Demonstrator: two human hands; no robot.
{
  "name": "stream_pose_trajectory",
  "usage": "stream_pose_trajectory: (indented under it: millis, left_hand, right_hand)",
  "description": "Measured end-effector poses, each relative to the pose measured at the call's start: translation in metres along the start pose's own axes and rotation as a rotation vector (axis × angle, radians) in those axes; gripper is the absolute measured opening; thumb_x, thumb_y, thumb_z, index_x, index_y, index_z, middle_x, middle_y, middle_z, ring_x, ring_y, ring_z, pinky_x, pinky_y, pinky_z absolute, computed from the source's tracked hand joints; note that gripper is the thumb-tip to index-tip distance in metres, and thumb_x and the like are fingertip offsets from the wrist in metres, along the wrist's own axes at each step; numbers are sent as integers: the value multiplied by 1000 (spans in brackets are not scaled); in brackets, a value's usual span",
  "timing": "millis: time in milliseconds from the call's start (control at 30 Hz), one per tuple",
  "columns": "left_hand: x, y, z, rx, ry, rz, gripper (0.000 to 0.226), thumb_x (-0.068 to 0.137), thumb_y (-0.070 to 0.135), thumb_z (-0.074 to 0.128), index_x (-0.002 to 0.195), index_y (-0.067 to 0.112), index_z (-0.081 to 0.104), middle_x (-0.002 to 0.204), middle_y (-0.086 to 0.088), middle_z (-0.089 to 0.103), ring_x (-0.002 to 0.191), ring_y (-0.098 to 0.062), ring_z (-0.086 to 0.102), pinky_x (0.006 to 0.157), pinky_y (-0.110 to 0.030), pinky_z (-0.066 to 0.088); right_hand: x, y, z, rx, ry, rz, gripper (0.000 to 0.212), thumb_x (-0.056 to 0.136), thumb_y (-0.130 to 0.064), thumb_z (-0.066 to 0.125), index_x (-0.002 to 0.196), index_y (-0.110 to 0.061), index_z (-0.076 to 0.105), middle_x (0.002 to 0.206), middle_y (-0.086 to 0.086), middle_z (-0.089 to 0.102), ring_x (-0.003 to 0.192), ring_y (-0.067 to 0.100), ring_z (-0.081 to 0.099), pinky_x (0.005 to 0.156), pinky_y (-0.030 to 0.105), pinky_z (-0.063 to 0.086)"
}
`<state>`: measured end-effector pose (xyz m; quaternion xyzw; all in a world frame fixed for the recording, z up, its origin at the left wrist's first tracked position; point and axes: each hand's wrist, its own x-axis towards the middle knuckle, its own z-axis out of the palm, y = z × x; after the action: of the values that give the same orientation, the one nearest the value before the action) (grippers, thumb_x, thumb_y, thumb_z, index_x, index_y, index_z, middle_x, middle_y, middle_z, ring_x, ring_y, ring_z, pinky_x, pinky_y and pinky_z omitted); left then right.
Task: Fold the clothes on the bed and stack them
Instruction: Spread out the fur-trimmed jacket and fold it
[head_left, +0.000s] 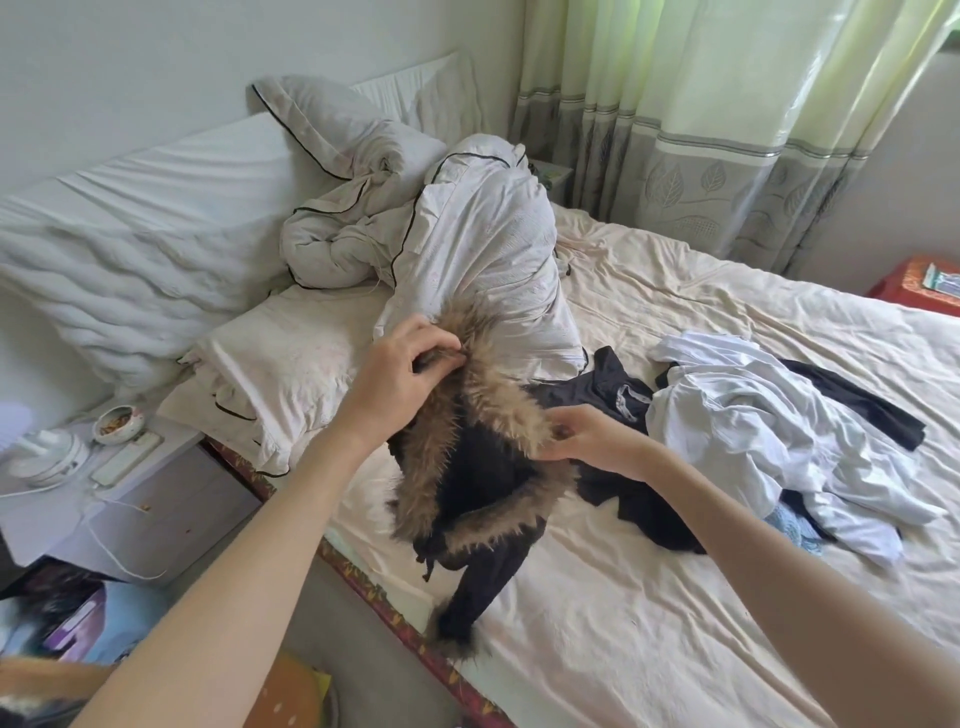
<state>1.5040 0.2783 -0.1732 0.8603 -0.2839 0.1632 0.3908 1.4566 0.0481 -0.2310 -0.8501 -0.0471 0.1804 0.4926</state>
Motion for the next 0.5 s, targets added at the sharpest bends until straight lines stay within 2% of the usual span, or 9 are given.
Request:
stream_pose_trajectory:
  millis: [33, 100, 200, 267, 367, 500]
  left_hand:
    - [-1, -4, -4, 24, 2, -8, 9, 81, 6, 71, 90, 6, 72, 80, 14, 50, 68, -11, 50, 67, -7, 37]
    - [-4, -10, -9, 74, 9, -25, 9, 80, 8, 72, 90, 7, 72, 79, 7, 52, 67, -17, 53, 65, -10, 38]
    - [-10, -12, -9, 109, 17, -55, 10, 80, 11, 73, 90, 8, 72, 83, -2, 56, 70, -21, 57, 66, -20, 42]
    - [-13, -9, -6, 117, 21, -77, 11, 81, 15, 73, 91, 9, 71, 84, -1, 57, 70, -19, 57, 67, -21, 43]
    - [-15, -3, -5, 103, 22, -132, 14, 82, 22, 72, 91, 12, 68, 84, 5, 53, 70, -11, 53, 67, -9, 39]
    - [-17, 5, -12, 44, -71, -227, 17, 87, 29, 65, 104, 24, 62, 101, 10, 54, 92, -3, 51, 76, 4, 33]
  right_hand:
    - [1, -2, -2, -23, 72, -54, 30, 81, -8, 72, 65, -19, 50, 59, -14, 43, 53, -3, 38, 55, 12, 30]
    - [-2, -3, -6, -41, 246, -154, 38, 78, -8, 75, 63, -15, 42, 59, -10, 34, 53, 2, 30, 52, 15, 26]
    - [-7, -3, -10, -133, 404, -199, 33, 79, -20, 75, 74, -2, 48, 62, 2, 41, 58, 12, 34, 56, 27, 27]
    - [-10, -5, -14, -241, 497, -210, 36, 80, -27, 73, 76, -3, 46, 61, 2, 43, 57, 16, 37, 55, 32, 28]
    - [-12, -13, -25, -330, 612, -184, 38, 82, -34, 69, 78, -4, 45, 60, 4, 48, 59, 25, 45, 55, 35, 30]
    - [-16, -15, -54, -284, 588, -69, 45, 79, -50, 68, 90, -11, 48, 73, 1, 54, 66, 20, 51, 59, 35, 38]
